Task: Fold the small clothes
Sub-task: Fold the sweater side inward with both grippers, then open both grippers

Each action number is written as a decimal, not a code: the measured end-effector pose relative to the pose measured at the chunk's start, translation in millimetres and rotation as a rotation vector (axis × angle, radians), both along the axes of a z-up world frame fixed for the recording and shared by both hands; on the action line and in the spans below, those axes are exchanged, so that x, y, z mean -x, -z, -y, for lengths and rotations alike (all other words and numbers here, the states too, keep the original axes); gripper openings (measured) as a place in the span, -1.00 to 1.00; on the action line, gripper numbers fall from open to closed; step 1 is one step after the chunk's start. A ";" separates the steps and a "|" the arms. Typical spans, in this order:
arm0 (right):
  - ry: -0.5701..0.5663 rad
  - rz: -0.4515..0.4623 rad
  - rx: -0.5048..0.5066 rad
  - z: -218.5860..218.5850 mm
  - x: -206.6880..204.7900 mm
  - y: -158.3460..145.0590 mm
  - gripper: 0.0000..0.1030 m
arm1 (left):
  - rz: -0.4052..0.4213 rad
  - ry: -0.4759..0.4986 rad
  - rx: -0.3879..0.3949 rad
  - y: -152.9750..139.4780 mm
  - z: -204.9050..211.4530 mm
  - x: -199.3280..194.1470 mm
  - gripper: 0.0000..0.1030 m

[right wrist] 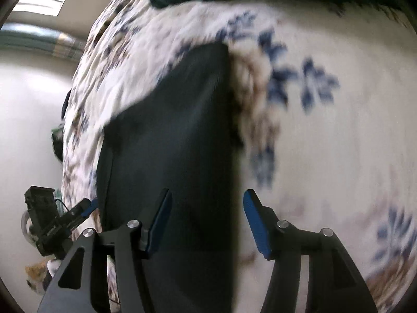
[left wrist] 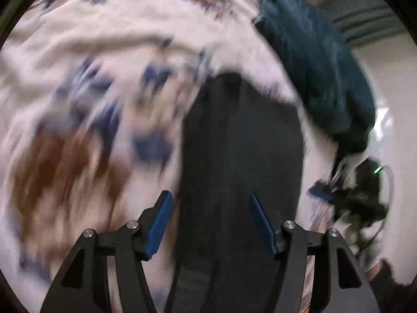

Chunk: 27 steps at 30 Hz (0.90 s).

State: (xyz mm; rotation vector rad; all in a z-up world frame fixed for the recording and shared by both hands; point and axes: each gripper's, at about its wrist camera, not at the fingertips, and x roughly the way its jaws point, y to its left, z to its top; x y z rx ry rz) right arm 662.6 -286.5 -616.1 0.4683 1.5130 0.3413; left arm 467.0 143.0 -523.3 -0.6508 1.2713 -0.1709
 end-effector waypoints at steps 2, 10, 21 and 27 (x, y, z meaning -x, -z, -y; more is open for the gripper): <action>-0.006 -0.035 -0.007 2.8 35.5 -1.6 0.15 | -0.059 0.027 -0.036 7.9 16.9 29.8 0.14; -0.025 -0.180 0.036 -5.3 160.1 29.7 0.15 | -0.174 -0.031 -0.392 31.5 5.7 91.7 0.18; 0.017 -0.230 -0.021 -17.7 235.5 45.8 0.15 | -0.112 0.046 -0.217 33.8 45.0 93.1 0.14; 0.012 -0.277 -0.042 -19.3 309.5 53.8 0.15 | -0.130 -0.023 -0.208 23.3 43.9 138.1 0.14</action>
